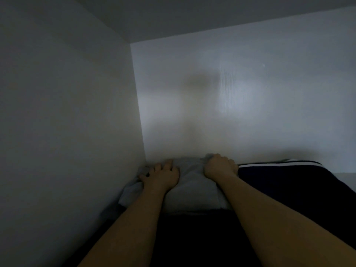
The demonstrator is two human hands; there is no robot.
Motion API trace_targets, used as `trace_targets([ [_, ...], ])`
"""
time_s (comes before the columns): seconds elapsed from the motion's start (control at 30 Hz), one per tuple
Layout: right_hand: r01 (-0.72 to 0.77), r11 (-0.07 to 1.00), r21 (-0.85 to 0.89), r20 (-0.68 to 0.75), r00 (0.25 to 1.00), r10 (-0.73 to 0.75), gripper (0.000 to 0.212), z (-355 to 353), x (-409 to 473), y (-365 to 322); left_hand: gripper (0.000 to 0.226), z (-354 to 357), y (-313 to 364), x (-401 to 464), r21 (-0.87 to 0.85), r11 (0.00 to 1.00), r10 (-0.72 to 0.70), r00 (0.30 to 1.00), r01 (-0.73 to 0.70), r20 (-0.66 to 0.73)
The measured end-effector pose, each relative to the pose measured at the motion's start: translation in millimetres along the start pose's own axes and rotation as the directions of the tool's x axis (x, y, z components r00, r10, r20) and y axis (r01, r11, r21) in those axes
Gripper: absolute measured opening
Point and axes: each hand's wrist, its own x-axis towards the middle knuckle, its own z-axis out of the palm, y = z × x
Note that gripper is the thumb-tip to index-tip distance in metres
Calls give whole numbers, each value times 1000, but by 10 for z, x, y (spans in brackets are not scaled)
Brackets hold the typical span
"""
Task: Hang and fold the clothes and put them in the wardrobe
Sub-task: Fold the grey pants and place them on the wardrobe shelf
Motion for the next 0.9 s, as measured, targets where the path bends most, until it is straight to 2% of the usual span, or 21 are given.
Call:
trace_targets([
  [0.27, 68, 997, -43, 64, 996, -65, 49, -306, -154, -116, 57, -244, 70, -89, 19, 999, 44, 997, -46, 62],
  [0.37, 175, 985, -10, -32, 984, -175, 45, -792, -335, -170, 57, -652, 161, -268, 3, 993, 122, 993, -122, 2],
  [0.43, 252, 967, -39, -105, 961, -255, 44, -1182, -461, -125, 60, -924, 220, -425, -1, 992, 129, 985, -130, -118],
  [0.5, 287, 955, -80, -152, 943, -296, 47, -1536, -613, 20, 59, -1095, 313, -629, 96, 977, 210, 947, -192, -244],
  [0.57, 286, 953, -103, -174, 938, -301, 51, -1818, -811, 246, 59, -1173, 455, -861, 175, 949, 305, 903, -262, -303],
  [0.73, 216, 967, -139, -208, 948, -241, 56, -2298, -1428, 753, 58, -1275, 934, -1429, 257, 874, 481, 812, -412, -332],
  [0.9, 104, 979, -173, -260, 954, -147, 58, -2666, -2203, 1202, 56, -1347, 1603, -2007, 196, 788, 613, 713, -584, -341],
])
